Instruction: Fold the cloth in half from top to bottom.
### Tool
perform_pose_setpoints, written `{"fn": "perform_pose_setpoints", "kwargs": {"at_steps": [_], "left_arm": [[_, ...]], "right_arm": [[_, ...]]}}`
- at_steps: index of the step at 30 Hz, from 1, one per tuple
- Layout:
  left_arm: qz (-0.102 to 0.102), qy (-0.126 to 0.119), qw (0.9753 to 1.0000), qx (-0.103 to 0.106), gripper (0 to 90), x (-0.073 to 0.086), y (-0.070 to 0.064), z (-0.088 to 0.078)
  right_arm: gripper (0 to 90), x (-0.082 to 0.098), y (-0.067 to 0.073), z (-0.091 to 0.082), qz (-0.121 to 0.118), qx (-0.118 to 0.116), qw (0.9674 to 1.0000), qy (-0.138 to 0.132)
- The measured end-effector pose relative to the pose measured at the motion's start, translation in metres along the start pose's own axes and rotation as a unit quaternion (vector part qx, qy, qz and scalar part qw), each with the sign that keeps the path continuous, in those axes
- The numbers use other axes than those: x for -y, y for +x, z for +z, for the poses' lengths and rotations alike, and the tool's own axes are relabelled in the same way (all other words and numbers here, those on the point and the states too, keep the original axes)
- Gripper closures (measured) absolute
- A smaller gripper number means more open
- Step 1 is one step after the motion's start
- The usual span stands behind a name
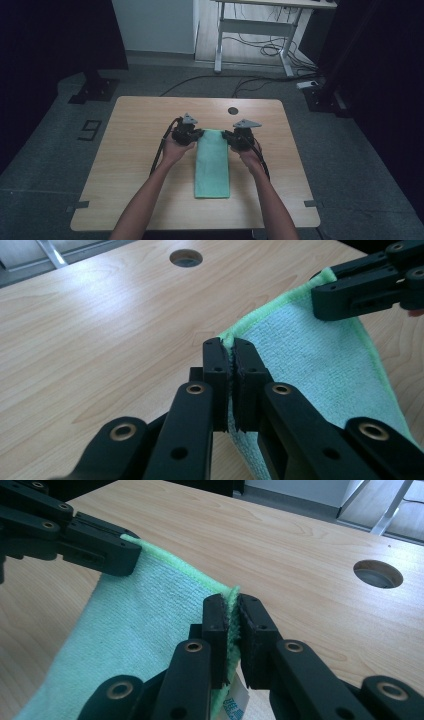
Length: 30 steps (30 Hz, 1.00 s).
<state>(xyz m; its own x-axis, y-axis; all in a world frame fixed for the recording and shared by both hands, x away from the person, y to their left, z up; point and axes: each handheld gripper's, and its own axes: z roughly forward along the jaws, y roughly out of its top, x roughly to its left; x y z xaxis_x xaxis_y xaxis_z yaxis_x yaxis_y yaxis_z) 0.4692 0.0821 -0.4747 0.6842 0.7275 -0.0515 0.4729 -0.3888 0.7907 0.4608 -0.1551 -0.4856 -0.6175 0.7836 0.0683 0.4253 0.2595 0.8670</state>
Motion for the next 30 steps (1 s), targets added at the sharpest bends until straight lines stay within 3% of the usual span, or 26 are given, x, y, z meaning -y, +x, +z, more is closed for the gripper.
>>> {"fn": "perform_pose_setpoints", "kwargs": {"at_steps": [7, 14, 20, 30], "left_arm": [[0.001, 0.0, 1.0, 0.003, 86.5, 0.009, 0.001, 0.004], [0.009, -0.012, 0.9999, -0.004, 86.5, -0.006, 0.004, -0.004], [0.016, -0.034, 0.9993, -0.003, 86.4, -0.017, 0.002, -0.015], [0.037, -0.029, 0.9989, 0.006, 86.2, 0.006, -0.011, -0.013]], "right_arm": [[82.2, 0.007, 0.003, 0.002, -0.009, -0.002, 0.9999, 0.014], [82.2, -0.002, 0.004, -0.001, -0.013, 0.002, 0.9999, -0.006], [82.2, -0.014, 0.006, -0.014, -0.018, 0.011, 0.9989, -0.041], [82.0, 0.01, 0.01, -0.018, -0.032, 0.005, 0.9989, -0.034]]}}
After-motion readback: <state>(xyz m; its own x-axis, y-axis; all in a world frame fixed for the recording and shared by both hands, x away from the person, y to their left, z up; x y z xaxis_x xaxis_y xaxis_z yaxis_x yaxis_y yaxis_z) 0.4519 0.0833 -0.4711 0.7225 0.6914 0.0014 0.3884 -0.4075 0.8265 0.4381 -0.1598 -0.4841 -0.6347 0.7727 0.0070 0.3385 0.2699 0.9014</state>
